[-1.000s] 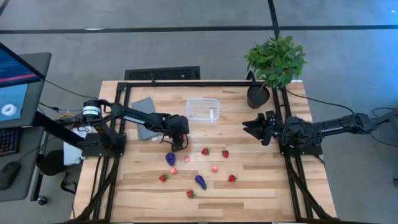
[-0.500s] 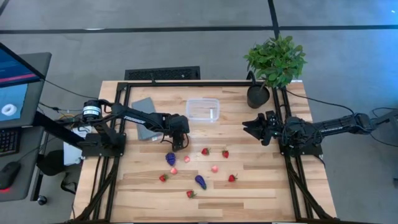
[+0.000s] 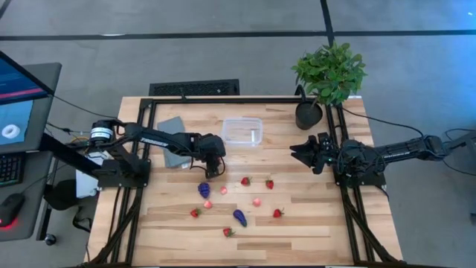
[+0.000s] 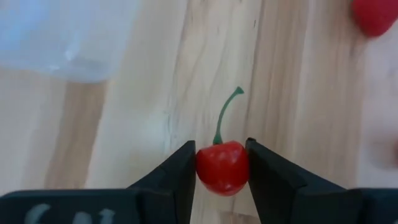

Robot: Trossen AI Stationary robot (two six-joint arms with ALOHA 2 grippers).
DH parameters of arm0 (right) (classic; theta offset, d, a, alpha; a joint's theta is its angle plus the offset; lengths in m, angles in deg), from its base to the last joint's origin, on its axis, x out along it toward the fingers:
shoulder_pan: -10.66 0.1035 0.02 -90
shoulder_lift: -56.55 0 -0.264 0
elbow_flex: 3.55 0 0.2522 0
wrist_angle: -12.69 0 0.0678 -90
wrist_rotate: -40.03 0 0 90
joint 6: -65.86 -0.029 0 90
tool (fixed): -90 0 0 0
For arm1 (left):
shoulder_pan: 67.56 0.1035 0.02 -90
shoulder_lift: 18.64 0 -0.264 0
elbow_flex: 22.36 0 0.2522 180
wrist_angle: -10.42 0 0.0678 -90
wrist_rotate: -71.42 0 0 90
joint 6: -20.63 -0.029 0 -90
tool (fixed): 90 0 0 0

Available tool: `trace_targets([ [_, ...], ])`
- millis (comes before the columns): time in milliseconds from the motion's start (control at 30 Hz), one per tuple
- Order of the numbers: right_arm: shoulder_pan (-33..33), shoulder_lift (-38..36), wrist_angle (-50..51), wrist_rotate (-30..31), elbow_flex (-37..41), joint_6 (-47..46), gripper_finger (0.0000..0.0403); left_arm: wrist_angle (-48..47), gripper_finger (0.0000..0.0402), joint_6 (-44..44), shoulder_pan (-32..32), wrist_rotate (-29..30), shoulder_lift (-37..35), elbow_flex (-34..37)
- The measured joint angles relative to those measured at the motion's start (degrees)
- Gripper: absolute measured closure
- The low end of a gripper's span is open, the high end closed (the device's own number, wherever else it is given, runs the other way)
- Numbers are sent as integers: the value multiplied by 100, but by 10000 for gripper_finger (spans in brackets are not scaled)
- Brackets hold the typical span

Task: Pick and placing Produce into tupperware
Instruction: Put the cherry into the transparent bin

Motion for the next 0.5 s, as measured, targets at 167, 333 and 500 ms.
trace_targets([
  [167, 0, 1, 0, 0, 0, 4, 143, 86, 284, 8, -75, 1, -383, -4],
  [333, 0, 0, 0, 0, 0, 7, 143, 473, 284, 59, -47, 121, -655, -9],
  [500, 0, 0, -2, 0, 0, 5, 143, 933, 285, 60, 40, 202, -760, -19],
])
